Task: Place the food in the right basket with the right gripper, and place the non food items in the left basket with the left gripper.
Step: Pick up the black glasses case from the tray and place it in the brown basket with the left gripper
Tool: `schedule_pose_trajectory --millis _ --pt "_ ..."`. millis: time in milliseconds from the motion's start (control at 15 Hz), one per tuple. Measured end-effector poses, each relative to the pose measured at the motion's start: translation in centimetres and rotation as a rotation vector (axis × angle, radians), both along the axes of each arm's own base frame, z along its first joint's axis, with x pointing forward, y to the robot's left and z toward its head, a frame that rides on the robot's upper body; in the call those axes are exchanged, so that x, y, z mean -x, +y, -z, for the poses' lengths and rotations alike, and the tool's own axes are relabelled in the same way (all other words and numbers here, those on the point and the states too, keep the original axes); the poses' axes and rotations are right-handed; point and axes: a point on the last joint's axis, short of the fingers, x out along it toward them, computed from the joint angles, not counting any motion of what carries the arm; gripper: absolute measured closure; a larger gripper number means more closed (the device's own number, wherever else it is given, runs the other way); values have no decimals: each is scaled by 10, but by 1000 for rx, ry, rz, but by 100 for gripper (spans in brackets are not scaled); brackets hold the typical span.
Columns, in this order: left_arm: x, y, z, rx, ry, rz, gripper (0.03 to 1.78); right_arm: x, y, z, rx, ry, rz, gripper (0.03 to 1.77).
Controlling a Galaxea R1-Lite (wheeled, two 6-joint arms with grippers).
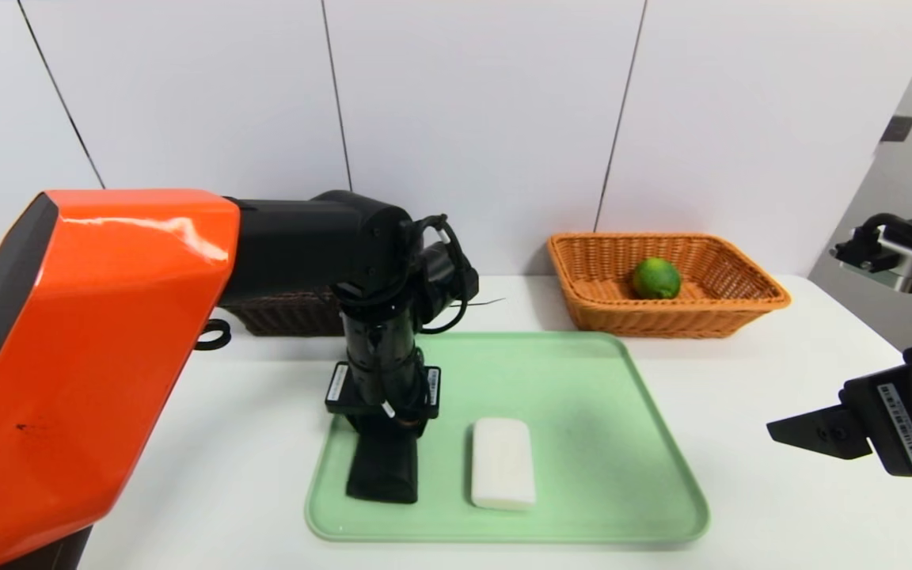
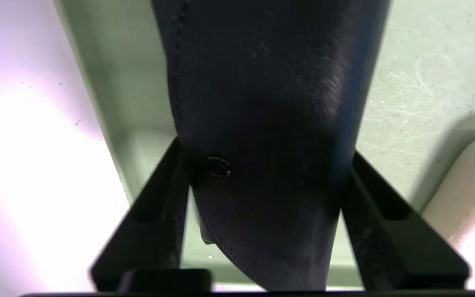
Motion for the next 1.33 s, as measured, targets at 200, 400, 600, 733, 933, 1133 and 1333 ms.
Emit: schedule_pose_trajectory --millis 200,400,600,733,933,1133,1333 --pt "0 0 0 0 0 -1 105 2 -1 -1 -4 -6 1 10" --pt "0 0 -1 1 0 0 116 3 -2 0 -4 -5 1 10" --pt "4 0 -6 8 -7 7 122 5 -3 0 -4 -5 1 10" --pt "12 -1 -18 24 -29 25 124 6 -4 1 -4 -4 2 10" --pt "29 -1 -43 64 -78 59 124 7 -4 1 -5 -6 2 10" --pt "51 3 -74 114 -144 114 127 7 -4 1 -4 -6 0 10" --pt "74 15 -109 181 -223 142 127 7 -5 1 -4 -7 1 10"
